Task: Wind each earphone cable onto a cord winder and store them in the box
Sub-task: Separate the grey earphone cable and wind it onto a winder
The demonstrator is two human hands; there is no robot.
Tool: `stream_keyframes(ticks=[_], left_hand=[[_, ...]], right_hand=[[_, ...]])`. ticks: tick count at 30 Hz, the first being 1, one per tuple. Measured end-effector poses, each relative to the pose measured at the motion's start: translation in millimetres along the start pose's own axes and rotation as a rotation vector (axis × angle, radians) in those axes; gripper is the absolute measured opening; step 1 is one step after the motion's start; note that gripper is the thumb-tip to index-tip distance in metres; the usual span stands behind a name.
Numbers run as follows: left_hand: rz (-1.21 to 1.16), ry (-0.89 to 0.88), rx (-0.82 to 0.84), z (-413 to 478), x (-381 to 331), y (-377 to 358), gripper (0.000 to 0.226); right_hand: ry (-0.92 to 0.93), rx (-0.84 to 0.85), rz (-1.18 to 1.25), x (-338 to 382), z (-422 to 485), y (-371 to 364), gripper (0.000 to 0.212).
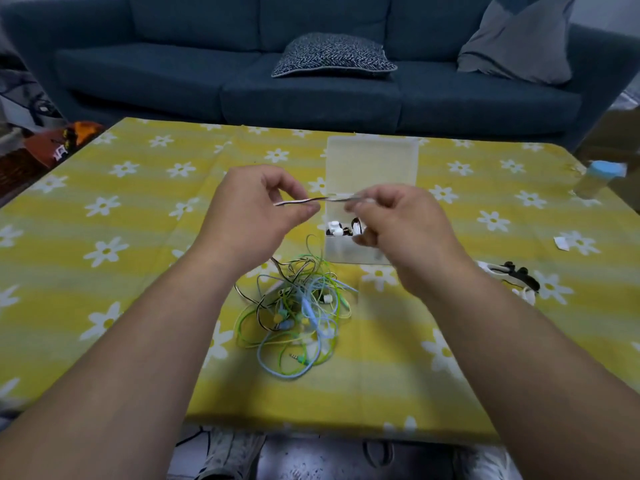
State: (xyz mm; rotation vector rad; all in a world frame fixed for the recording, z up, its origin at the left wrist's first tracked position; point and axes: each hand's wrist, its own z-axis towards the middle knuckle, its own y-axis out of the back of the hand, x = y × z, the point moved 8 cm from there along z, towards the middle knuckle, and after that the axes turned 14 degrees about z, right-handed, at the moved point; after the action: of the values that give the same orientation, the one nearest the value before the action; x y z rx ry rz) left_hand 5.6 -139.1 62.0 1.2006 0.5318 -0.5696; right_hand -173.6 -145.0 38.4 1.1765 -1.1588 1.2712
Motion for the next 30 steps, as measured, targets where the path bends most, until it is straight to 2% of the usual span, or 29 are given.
stream_keyframes(ticks=[3,6,9,13,18,20,21,23,24,25,27,29,30], left_hand=[[0.028,0.154,0.041,1.9,25.2,-5.4,0.022],[-0.096,0.329,0.079,-1.7,46.1,-11.5,0.035],[-0.102,0.377,0.062,-1.5,53.8,-8.8,0.039],[0.019,0.337,0.068,-1.0,59.3,-4.4,0.038],[0.206,0.34,0.091,0.0,70.4,0.8,0.031],[0.222,0.299,0.064,0.6,64.3,5.0,0.027],[0.197,0.255,0.037,1.2,56.5,7.8,0.024],[0.099,0.132,-0.023,1.8,34.2,14.3,0.018],[0.037,0.066,-0.05,1.9,22.8,17.2,0.017],[-0.023,0.012,-0.076,1.1,13.2,19.8,0.016],[-0.134,-0.054,-0.127,-1.6,-0.5,23.8,0.012],[-0.207,-0.087,-0.164,-3.7,-9.9,25.8,0.009],[-0.217,-0.101,-0.167,-4.3,-14.7,25.6,0.008]], right_hand=[[-0.08,-0.076,0.289,8.8,4.5,14.5,0.026],[-0.181,-0.109,0.544,11.0,4.1,19.8,0.031],[-0.201,-0.136,0.818,23.0,6.7,31.1,0.036],[-0.087,-0.13,1.064,44.7,15.0,61.6,0.062],[0.086,-0.171,1.073,57.8,17.2,105.2,0.068],[0.102,-0.244,0.984,55.8,17.5,119.0,0.059],[0.083,-0.307,0.869,52.7,17.5,123.2,0.048],[-0.017,-0.451,0.465,41.8,16.8,128.2,0.023],[-0.097,-0.473,0.221,35.5,16.1,127.6,0.018],[-0.184,-0.404,-0.014,29.3,15.4,119.8,0.013],[-0.338,-0.086,-0.451,12.8,7.4,93.6,0.008],[-0.425,0.209,-0.783,-3.7,-9.1,72.4,0.012],[-0.437,0.295,-0.895,-9.1,-14.2,66.3,0.012]])
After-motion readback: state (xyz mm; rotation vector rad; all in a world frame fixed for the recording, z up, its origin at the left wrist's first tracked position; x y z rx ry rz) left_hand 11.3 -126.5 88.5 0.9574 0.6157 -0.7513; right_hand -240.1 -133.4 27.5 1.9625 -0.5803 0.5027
